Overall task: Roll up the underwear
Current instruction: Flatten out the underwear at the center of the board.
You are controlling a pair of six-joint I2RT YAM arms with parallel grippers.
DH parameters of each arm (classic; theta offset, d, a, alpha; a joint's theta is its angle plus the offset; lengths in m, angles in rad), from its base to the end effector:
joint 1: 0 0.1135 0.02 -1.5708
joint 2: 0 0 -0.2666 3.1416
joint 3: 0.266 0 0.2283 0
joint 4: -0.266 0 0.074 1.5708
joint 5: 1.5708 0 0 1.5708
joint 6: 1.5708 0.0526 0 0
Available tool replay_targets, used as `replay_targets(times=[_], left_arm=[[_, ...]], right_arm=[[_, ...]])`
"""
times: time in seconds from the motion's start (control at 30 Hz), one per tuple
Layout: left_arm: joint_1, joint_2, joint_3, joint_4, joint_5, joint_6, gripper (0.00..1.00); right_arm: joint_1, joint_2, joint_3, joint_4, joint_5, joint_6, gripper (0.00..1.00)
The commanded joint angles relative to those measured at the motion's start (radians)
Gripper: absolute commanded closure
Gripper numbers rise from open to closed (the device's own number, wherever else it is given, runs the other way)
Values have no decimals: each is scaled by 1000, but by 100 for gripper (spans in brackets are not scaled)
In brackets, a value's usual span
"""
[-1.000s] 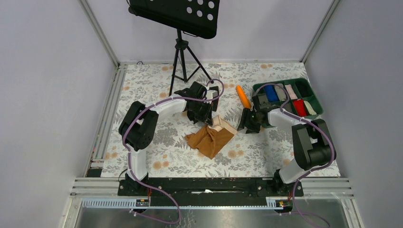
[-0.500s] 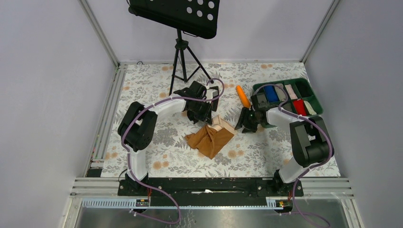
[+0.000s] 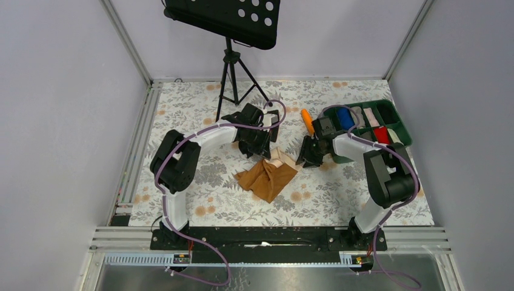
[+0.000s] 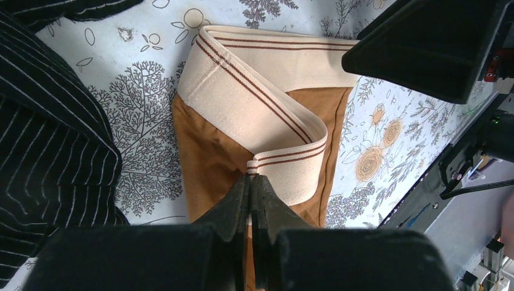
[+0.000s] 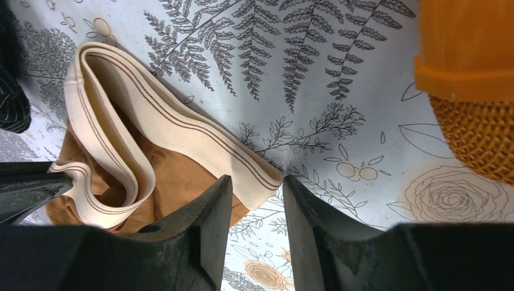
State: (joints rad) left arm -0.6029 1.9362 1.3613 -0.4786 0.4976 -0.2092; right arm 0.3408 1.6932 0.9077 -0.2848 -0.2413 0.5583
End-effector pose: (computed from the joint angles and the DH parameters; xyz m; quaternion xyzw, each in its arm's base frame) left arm 0.3088 -0.2431 0.1886 0.2450 0.9066 -0.3166 0.1337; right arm 0.2887 0.1157 0.1550 0.0748 0.9594 0.2119 0.1707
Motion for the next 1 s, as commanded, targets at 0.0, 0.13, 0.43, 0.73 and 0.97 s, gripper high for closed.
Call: replay_targets(times=[0.0, 0.13, 0.43, 0.73, 0.97], left_arm=[[2, -65, 30, 11, 7, 8, 100], [2, -71, 30, 11, 9, 7, 100], [2, -64, 51, -3, 11, 7, 100], [10, -90, 55, -6, 16, 9, 100], [29, -122, 52, -18, 8, 16, 100]], right_arm=[[18, 118, -46, -80, 157, -13, 57], [18, 144, -23, -82, 163, -18, 59], [55, 194, -3, -110, 231, -48, 59], [144, 295, 67, -164, 350, -54, 69], [150, 276, 71, -125, 363, -120, 100]])
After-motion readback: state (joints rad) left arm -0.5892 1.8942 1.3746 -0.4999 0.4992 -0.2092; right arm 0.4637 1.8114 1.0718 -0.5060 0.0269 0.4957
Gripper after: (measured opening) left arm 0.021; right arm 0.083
